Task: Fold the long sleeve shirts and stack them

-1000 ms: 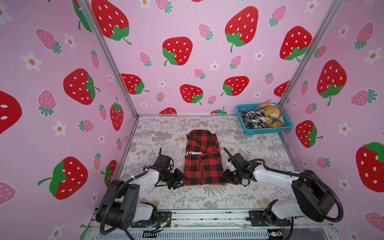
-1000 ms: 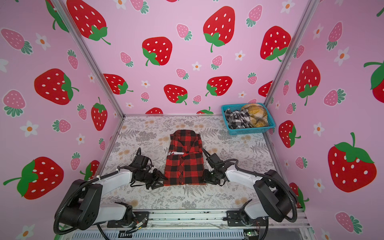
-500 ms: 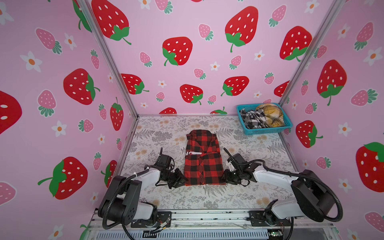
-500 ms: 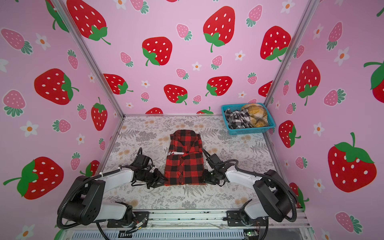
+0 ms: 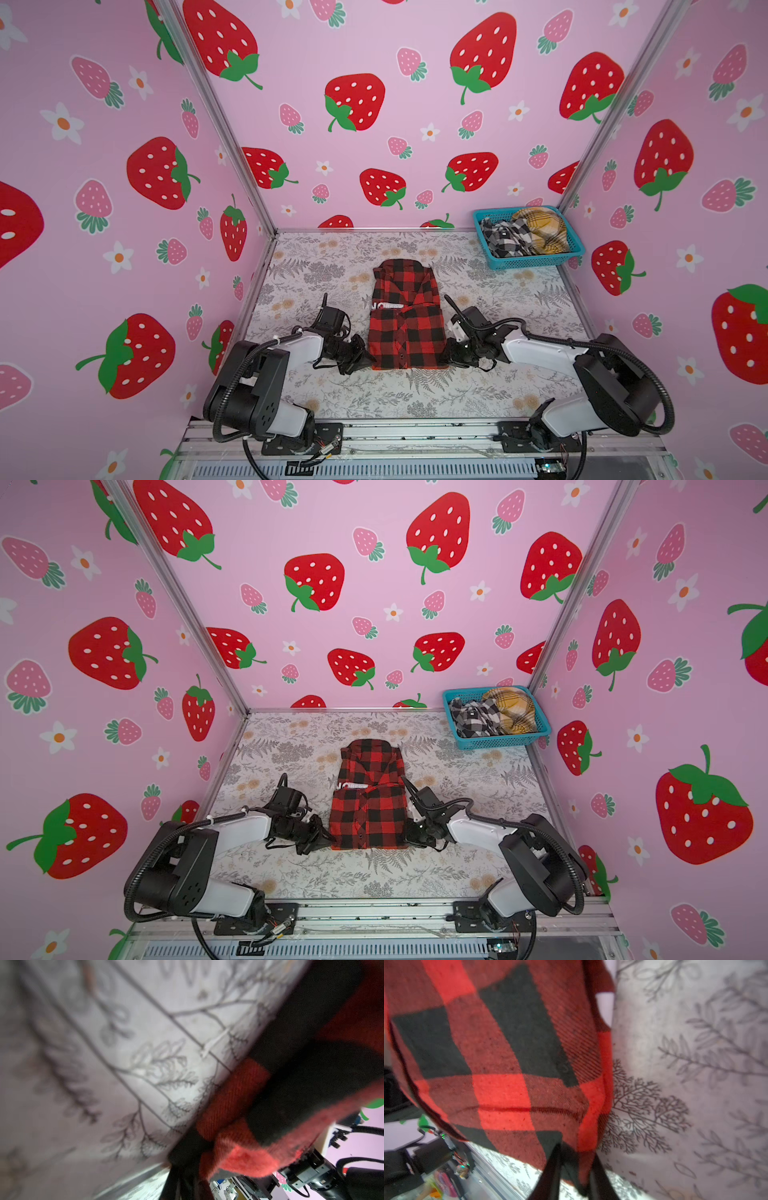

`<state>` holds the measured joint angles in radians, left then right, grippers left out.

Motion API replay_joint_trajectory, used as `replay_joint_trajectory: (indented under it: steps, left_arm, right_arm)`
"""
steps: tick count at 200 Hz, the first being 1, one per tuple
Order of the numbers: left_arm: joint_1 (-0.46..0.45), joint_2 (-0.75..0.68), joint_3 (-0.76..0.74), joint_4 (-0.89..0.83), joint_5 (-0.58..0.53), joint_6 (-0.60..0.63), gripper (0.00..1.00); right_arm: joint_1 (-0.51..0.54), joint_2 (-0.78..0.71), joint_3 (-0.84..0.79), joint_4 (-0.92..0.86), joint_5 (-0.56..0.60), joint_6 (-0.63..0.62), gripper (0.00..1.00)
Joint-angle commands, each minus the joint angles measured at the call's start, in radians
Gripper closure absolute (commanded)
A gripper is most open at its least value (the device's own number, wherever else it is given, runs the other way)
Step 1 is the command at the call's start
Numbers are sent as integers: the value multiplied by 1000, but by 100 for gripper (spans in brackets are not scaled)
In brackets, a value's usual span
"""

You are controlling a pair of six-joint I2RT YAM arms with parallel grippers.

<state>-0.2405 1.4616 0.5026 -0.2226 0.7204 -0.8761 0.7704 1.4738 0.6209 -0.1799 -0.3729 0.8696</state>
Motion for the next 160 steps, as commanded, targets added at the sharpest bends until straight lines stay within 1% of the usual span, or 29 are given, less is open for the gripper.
replay_joint_trajectory:
  steps: [1, 3, 6, 12, 44, 58, 78, 107, 160]
  left_arm:
    - [-5, 12, 13, -30, -89, 14, 93]
    - [-5, 9, 15, -32, -90, 15, 93]
    - [-5, 7, 16, -37, -91, 17, 98]
    - [-5, 2, 21, -47, -96, 21, 100]
    - [-5, -28, 51, -98, -101, 48, 100]
    - [-5, -52, 63, -114, -99, 52, 100]
    - [-5, -86, 71, -139, -101, 49, 100]
    - [-6, -117, 71, -179, -90, 62, 100]
    - [-31, -223, -4, -246, -92, 54, 100]
  right_arm:
    - [5, 15, 29, -63, 41, -14, 90]
    - [5, 14, 31, -66, 42, -14, 90]
    - [6, 15, 37, -71, 45, -17, 91]
    - [6, 14, 46, -81, 49, -21, 93]
    - [6, 2, 94, -118, 61, -28, 97]
    - [6, -4, 114, -132, 64, -30, 100]
    - [6, -17, 132, -147, 68, -29, 100]
    - [7, -57, 100, -140, 66, -9, 100]
    - [32, -104, 55, -147, 61, 18, 100]
